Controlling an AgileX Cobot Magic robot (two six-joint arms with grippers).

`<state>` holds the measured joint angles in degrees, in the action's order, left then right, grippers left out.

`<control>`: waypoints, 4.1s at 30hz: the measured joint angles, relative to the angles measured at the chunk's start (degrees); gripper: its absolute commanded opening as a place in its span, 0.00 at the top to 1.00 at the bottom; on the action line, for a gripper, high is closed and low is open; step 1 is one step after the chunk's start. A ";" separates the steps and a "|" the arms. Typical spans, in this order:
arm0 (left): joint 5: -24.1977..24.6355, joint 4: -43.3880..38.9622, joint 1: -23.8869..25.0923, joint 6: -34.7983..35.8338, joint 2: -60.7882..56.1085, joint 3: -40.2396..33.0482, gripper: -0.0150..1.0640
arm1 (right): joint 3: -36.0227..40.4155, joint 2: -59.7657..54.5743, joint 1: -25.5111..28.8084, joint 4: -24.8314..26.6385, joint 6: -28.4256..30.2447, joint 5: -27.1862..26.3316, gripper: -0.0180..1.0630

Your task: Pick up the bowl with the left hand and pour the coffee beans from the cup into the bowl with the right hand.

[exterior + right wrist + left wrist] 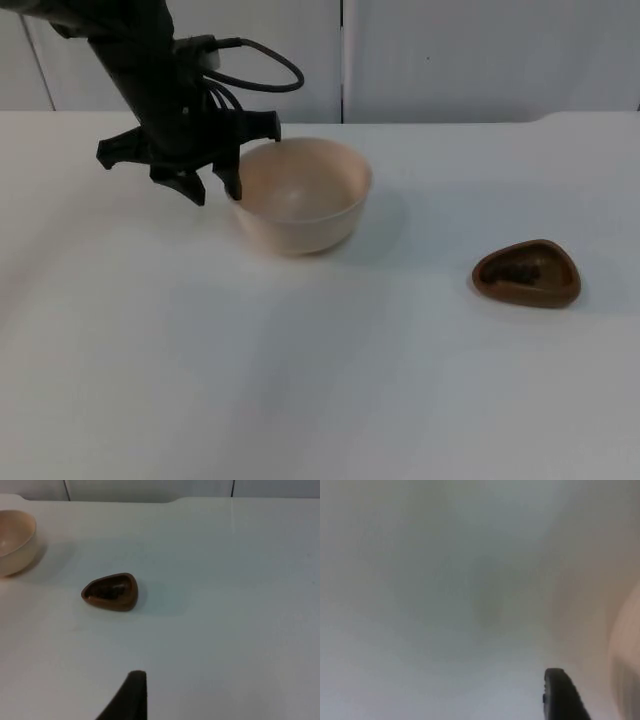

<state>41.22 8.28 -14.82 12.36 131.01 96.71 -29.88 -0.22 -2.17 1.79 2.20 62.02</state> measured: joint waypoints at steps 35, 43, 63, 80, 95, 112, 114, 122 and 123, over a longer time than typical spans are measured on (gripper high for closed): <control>9.89 2.24 -0.29 -5.65 -12.95 -0.67 0.99 | 0.00 0.00 0.00 0.00 -0.25 0.00 0.01; 9.70 2.24 -0.29 -8.99 -18.90 -8.74 0.99 | 0.00 0.00 0.00 0.00 -0.25 0.00 0.01; 7.18 7.87 -4.36 -18.98 -31.94 -26.33 0.99 | 0.00 0.00 0.00 0.00 -0.25 0.00 0.01; 7.15 0.34 -14.29 -14.92 -32.79 -26.59 0.99 | 0.00 0.00 0.00 0.00 -0.25 0.00 0.01; 7.15 -7.46 -14.29 -7.99 -32.79 -26.59 0.99 | 0.00 0.00 0.00 0.52 -0.25 0.00 0.01; 4.85 -7.46 -14.29 -8.23 -29.97 -27.18 0.99 | -4.83 -18.98 0.00 4.63 -1.80 -5.42 0.02; 3.00 -7.46 -14.29 -8.45 -28.57 -28.36 0.99 | -6.51 -22.88 0.00 4.63 -1.80 -7.05 0.02; -1.48 -7.46 -14.29 -8.45 -26.78 -31.10 0.99 | -12.19 -35.13 0.00 4.63 -1.80 -9.45 0.02; -1.99 -7.46 -14.29 -8.45 -26.64 -31.10 0.99 | -12.94 -37.25 0.00 4.63 -1.80 -9.45 0.02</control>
<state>39.23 0.82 -29.12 3.91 104.37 65.61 -42.82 -37.47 -2.17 6.42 0.40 52.58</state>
